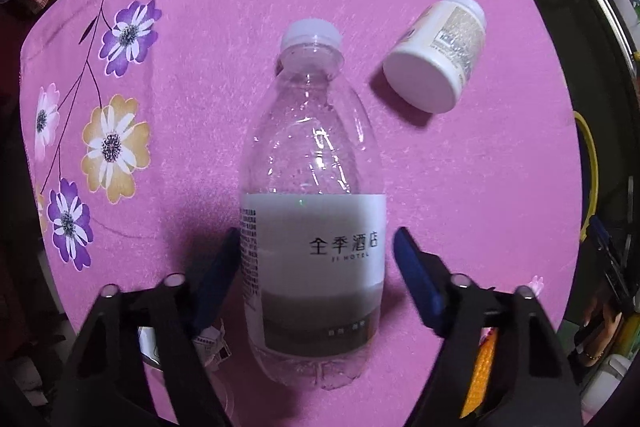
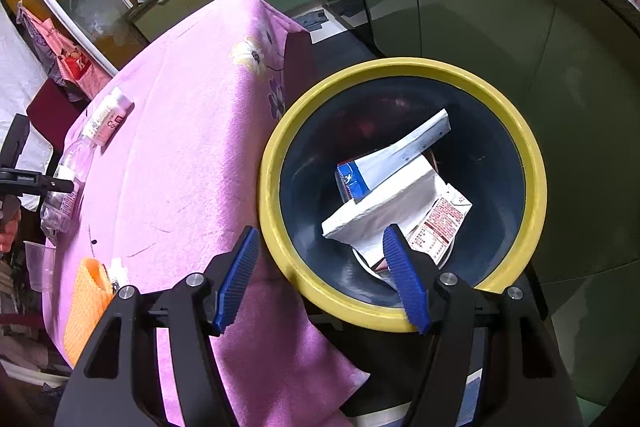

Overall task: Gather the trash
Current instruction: 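Grasp the clear water bottle with the left gripper, then carry the water bottle over the bin and open the left gripper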

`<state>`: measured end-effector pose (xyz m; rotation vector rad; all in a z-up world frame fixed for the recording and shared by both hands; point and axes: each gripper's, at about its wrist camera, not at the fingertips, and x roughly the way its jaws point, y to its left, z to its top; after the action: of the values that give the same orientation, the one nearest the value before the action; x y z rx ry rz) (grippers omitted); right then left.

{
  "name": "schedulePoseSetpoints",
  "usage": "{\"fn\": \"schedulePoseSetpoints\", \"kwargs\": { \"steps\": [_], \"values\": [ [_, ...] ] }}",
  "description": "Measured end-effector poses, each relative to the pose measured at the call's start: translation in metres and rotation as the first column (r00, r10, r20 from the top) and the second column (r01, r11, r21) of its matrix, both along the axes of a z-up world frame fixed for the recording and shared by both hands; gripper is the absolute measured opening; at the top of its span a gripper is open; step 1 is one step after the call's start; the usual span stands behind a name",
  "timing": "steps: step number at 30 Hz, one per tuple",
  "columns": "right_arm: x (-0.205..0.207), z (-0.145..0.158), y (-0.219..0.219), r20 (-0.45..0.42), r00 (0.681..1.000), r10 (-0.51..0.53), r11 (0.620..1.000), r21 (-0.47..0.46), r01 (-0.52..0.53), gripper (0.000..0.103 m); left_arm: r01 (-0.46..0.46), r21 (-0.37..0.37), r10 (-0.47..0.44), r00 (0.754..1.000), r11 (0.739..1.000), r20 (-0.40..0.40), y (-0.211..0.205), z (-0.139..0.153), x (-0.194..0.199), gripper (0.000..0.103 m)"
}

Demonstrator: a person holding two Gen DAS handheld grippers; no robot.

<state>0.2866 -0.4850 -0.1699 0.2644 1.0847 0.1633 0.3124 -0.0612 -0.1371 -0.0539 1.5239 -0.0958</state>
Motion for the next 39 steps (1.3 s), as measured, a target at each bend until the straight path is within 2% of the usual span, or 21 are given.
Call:
{"fn": "schedulePoseSetpoints", "kwargs": {
  "steps": [1, 10, 18, 31, 39],
  "values": [
    [0.000, 0.000, 0.001, 0.000, 1.000, 0.001, 1.000, -0.002, -0.001, 0.065, -0.001, 0.001, 0.001, 1.000, 1.000, -0.005, 0.000, -0.001, 0.000, 0.064],
    [-0.005, 0.005, 0.011, 0.005, 1.000, 0.016, 1.000, -0.014, -0.016, 0.065, 0.013, -0.038, -0.013, 1.000, 0.999, 0.016, -0.002, -0.001, -0.007, 0.063],
    [-0.006, 0.007, 0.019, 0.004, 0.999, 0.033, 0.999, -0.021, -0.033, 0.065, 0.057, -0.098, -0.049, 0.996, 0.994, 0.080, -0.001, 0.029, -0.026, 0.063],
    [-0.009, 0.012, 0.022, 0.011, 0.998, 0.062, 0.998, -0.018, -0.062, 0.065, 0.139, -0.084, -0.130, 0.987, 0.987, 0.096, -0.023, 0.045, -0.033, 0.062],
    [-0.013, 0.010, 0.016, 0.007, 0.999, 0.052, 0.999, -0.013, -0.052, 0.065, 0.221, -0.087, -0.207, 0.968, 0.971, 0.144, -0.042, 0.070, -0.043, 0.062]
  ]
}}
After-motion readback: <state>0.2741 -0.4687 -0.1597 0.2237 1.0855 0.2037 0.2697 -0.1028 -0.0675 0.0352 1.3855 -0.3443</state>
